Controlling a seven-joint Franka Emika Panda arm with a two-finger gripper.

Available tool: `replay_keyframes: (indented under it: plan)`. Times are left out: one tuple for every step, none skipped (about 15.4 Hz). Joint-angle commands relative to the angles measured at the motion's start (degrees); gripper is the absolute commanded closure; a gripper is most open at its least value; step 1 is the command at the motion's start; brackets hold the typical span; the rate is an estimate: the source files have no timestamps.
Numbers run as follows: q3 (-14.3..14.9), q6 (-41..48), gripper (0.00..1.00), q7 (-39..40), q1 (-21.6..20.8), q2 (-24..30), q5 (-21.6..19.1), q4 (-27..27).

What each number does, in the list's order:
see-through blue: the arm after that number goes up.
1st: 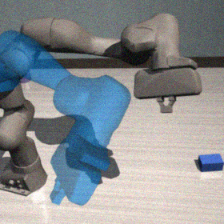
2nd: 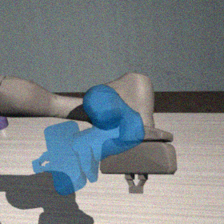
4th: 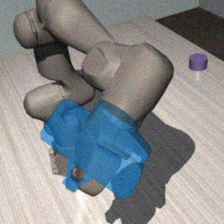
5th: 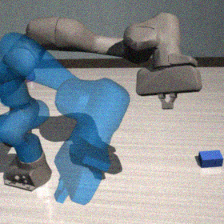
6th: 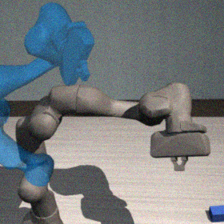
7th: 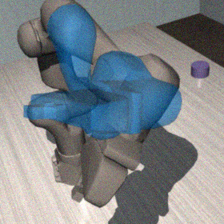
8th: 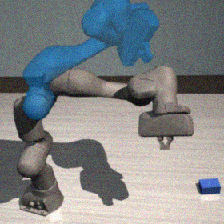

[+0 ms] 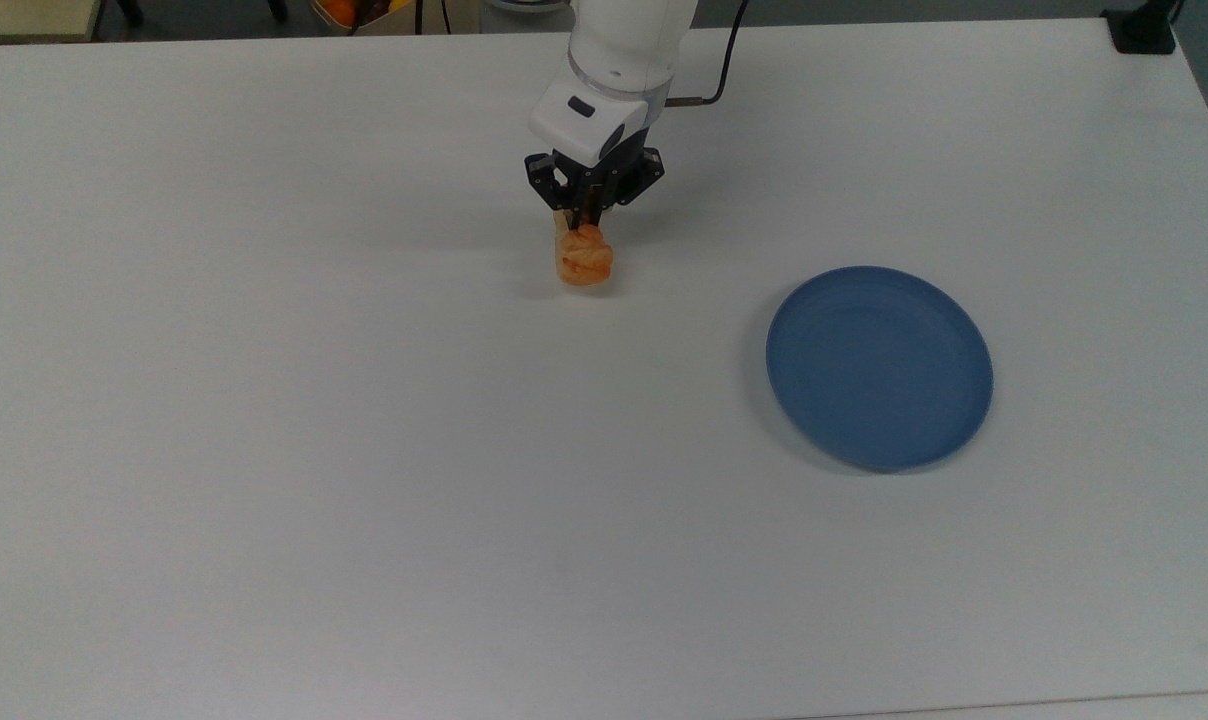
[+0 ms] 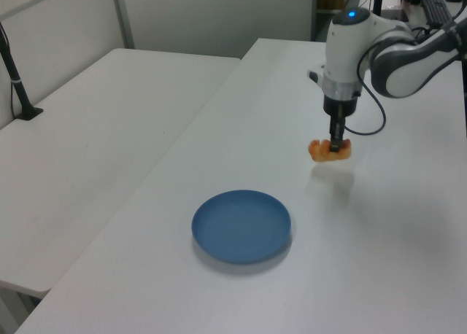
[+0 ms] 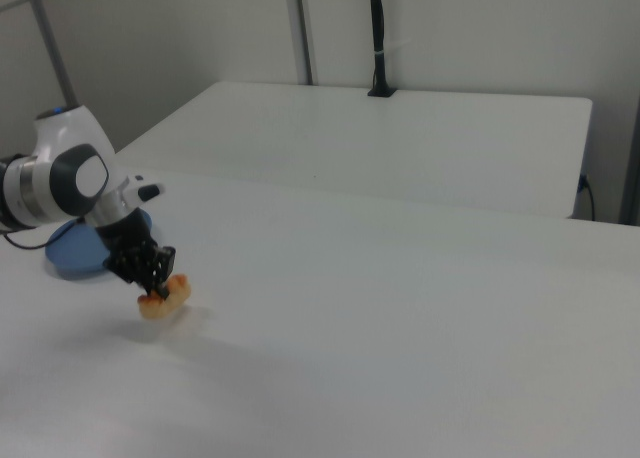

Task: Put the bread on the table
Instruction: 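Lift the bread roll off the plate and carry it beside the plate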

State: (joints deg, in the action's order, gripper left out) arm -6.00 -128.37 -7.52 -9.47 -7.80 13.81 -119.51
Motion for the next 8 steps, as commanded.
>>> replay_keyframes:
  plan:
    - [-0.85, 0.93, 0.83, 2.6, -0.8, 4.27, -0.71, -5.99]
    - [-0.94, 1.19, 0.82, 2.34, -1.33, 4.45, -0.8, -6.43]
    - [-1.55, 1.89, 0.82, 1.98, -1.6, 4.37, -0.8, -6.61]
    - [-2.16, 3.03, 0.81, 1.81, -1.86, 4.37, -0.8, -6.61]
    - [-2.95, 4.34, 0.8, 1.72, -1.95, 4.37, -0.89, -6.61]
    - [-3.66, 5.66, 0.79, 1.72, -1.86, 4.37, -1.5, -6.52]
    - [-3.84, 6.46, 0.69, 1.72, -1.86, 4.37, -3.16, -6.35]
    - [-3.84, 7.08, 0.47, 1.8, -1.86, 4.28, -4.65, -6.09]
